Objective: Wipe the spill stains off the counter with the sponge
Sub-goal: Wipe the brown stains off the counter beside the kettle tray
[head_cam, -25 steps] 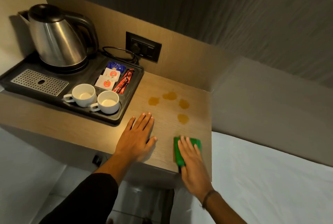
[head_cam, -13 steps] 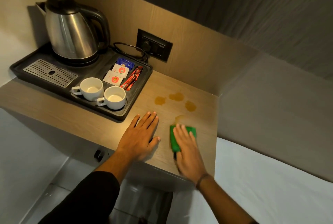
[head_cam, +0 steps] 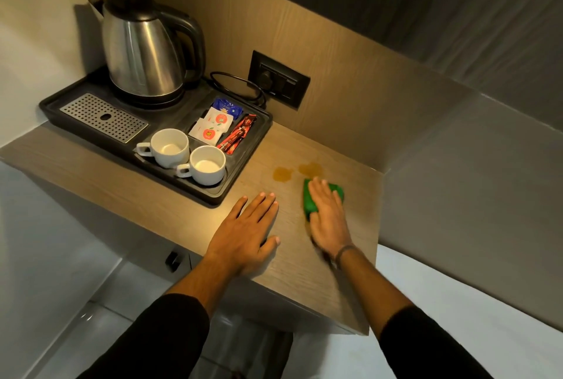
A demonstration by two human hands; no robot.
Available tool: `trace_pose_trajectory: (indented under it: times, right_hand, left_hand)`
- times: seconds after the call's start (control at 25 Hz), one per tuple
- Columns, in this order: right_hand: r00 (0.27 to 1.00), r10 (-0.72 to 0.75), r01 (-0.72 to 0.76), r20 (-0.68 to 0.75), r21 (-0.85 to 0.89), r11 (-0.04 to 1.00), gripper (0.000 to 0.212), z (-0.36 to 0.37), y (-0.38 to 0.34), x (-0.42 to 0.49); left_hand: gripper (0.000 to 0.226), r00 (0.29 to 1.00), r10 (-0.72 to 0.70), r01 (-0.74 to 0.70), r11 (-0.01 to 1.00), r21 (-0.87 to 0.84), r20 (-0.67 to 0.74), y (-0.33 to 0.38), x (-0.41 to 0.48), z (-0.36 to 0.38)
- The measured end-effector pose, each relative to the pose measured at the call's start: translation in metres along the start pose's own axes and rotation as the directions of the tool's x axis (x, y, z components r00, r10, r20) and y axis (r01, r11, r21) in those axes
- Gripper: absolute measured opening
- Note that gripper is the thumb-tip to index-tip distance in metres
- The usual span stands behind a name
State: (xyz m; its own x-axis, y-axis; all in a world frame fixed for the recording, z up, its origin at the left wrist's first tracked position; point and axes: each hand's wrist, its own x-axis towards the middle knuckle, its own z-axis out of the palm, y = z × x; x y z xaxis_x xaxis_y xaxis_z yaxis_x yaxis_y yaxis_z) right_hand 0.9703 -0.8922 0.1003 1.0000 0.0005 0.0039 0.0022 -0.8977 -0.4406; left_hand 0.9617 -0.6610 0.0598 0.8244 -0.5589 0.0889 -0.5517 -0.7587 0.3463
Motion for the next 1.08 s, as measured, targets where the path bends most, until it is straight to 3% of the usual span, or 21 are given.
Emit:
trace_pose_trajectory:
  times: [0.08, 0.16, 0.28, 0.44, 0.56, 0.64, 0.72, 0.88, 1.08]
  right_hand:
    - [0.988, -0.137, 0.139, 0.075, -0.017, 0.990, 0.081, 0.005, 0.013, -0.054]
    - [0.988, -0.134, 0.135, 0.075, -0.012, 0.991, 0.084, -0.009, 0.040, -0.090]
    - [1.000, 0.026, -0.027, 0.010, 0.017, 1.000, 0.075, -0.033, 0.059, -0.051]
    - [0.984, 0.164, -0.167, -0.063, -0.049, 0.985, 0.070, -0.033, 0.017, 0.068]
    - [1.000, 0.023, -0.023, -0.010, -0.017, 1.000, 0.073, -0.008, -0.018, 0.082]
    - [0.985, -0.162, 0.163, 0.066, -0.004, 0.987, 0.076, 0.004, -0.019, 0.034]
    - [0.961, -0.245, 0.248, 0.127, -0.011, 0.969, 0.077, 0.009, 0.000, -0.036]
    - [0.984, -0.137, 0.137, 0.118, 0.009, 0.991, 0.078, -0.014, 0.048, -0.092]
    - [1.000, 0.016, -0.015, 0.008, -0.033, 0.999, 0.074, -0.029, 0.024, 0.041]
  left_hand:
    - [0.075, 1.000, -0.002, 0.002, 1.000, 0.005, 0.002, 0.000, -0.001, 0.000]
    - [0.076, 1.000, -0.001, 0.001, 1.000, 0.006, 0.009, -0.001, -0.001, 0.000]
    - [0.076, 1.000, 0.005, -0.005, 1.000, -0.003, 0.008, 0.000, -0.001, 0.000]
    - [0.075, 1.000, 0.000, 0.000, 1.000, -0.008, 0.005, 0.000, 0.000, -0.002]
    - [0.074, 1.000, -0.009, 0.008, 1.000, -0.016, -0.011, 0.001, 0.000, -0.002]
    - [0.074, 1.000, -0.001, 0.001, 1.000, -0.001, 0.001, 0.001, 0.000, -0.001]
    - [0.075, 1.000, -0.003, 0.003, 1.000, 0.003, 0.001, 0.000, 0.000, 0.000]
    - [0.075, 1.000, -0.002, 0.002, 1.000, 0.006, 0.016, -0.001, 0.000, 0.000]
    - [0.075, 1.000, -0.004, 0.004, 1.000, -0.006, 0.023, -0.001, 0.000, -0.001]
